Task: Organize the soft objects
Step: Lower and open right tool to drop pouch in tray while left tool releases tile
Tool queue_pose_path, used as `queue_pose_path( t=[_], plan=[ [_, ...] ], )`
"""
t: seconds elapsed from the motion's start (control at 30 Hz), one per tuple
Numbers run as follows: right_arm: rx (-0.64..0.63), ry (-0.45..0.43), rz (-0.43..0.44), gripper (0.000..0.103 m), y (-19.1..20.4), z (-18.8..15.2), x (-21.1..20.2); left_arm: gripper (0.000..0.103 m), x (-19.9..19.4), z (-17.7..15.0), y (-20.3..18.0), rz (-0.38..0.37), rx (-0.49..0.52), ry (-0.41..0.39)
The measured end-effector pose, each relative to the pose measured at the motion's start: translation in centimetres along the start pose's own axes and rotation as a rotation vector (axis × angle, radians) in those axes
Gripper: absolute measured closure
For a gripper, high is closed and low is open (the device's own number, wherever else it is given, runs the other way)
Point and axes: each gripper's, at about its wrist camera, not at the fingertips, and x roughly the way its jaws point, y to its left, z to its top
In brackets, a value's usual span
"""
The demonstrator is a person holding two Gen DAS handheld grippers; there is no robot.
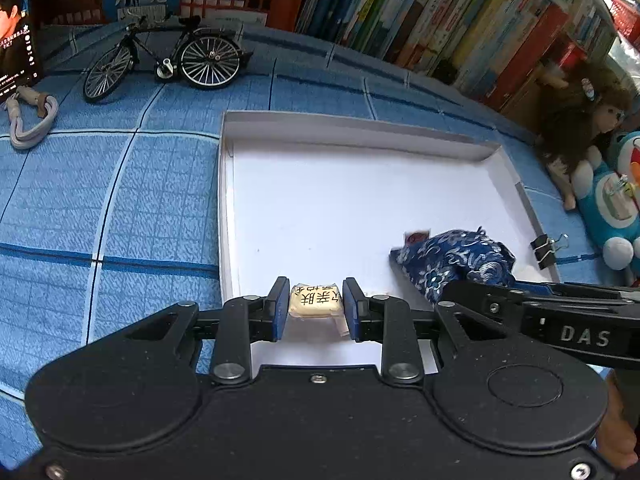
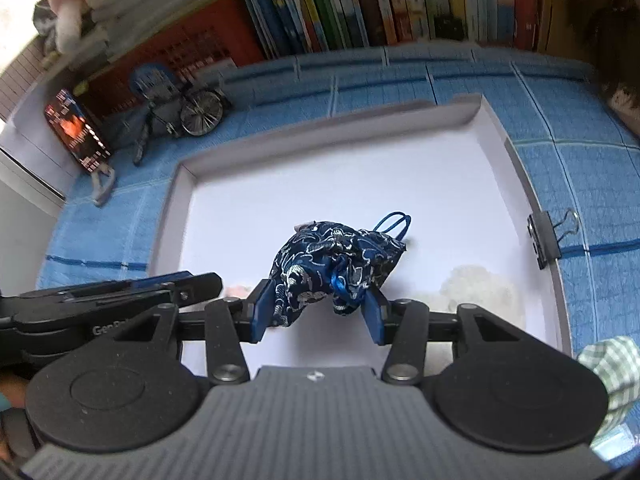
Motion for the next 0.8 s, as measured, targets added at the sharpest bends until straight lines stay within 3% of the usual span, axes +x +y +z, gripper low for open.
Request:
queue_pose_path(
  t=[0.23, 0.4, 0.57, 0.8],
  plan=[
    [0.017, 0.062, 0.0, 0.042, -0.5, -0.1, 1.5, 0.076, 0.6, 0.1, 0.0, -0.002, -0.015, 0.035],
    [0.014, 0.059, -0.001, 0.032, -0.6, -0.4, 1.6, 0.062, 0.2, 0.2, -0.1, 0.002, -0.02, 0.028],
    [0.005, 0.059, 0.007, 0.027, -0.4, -0.4, 1.1, 0.056, -0.4, 0.2, -0.1, -0.005, -0.043, 0.046],
    [-0.002, 0.027, 0.028, 0.022, -0.3, -0.4, -0.7, 0.047, -2.7, -0.1, 0.2, -0.021, -0.054, 0.003]
  ],
)
